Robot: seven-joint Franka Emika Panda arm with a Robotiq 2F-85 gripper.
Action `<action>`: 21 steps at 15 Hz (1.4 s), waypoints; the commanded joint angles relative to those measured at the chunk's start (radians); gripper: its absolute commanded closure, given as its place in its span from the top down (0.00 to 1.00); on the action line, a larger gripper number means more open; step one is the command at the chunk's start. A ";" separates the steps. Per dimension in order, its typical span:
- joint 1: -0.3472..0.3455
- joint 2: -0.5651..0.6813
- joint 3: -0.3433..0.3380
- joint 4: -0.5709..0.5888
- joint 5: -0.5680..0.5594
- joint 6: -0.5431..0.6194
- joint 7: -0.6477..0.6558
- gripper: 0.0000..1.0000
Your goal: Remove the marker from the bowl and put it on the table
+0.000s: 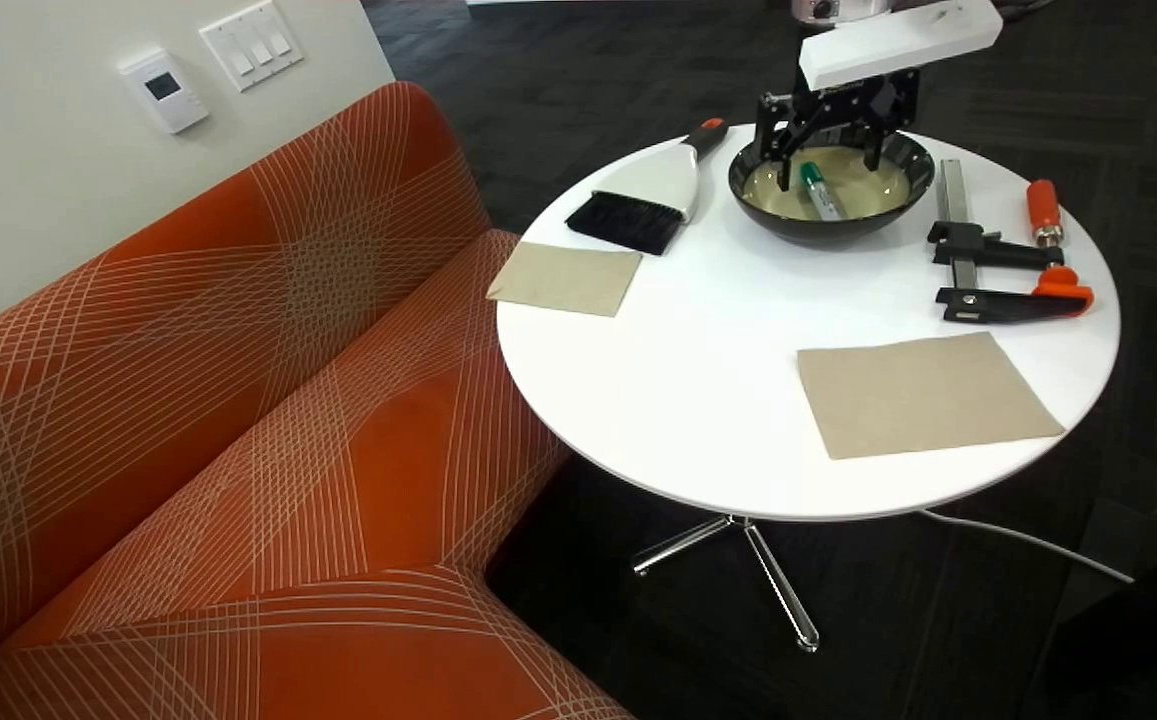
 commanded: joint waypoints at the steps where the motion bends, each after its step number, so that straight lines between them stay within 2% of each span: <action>1: 0.018 0.025 -0.019 0.029 0.015 0.004 0.010 1.00; 3: 0.020 0.034 -0.022 0.035 0.013 0.001 0.010 0.99; 4: 0.022 0.038 -0.025 0.037 0.012 0.003 0.013 0.74; 6: 0.026 0.045 -0.030 0.041 0.010 0.005 0.016 0.73; 15: 0.028 0.049 -0.031 0.053 0.013 -0.005 0.019 0.03; 18: 0.048 0.004 -0.047 0.014 0.004 -0.033 0.033 0.06; 21: 0.106 -0.081 -0.102 -0.066 -0.024 -0.015 0.063 0.06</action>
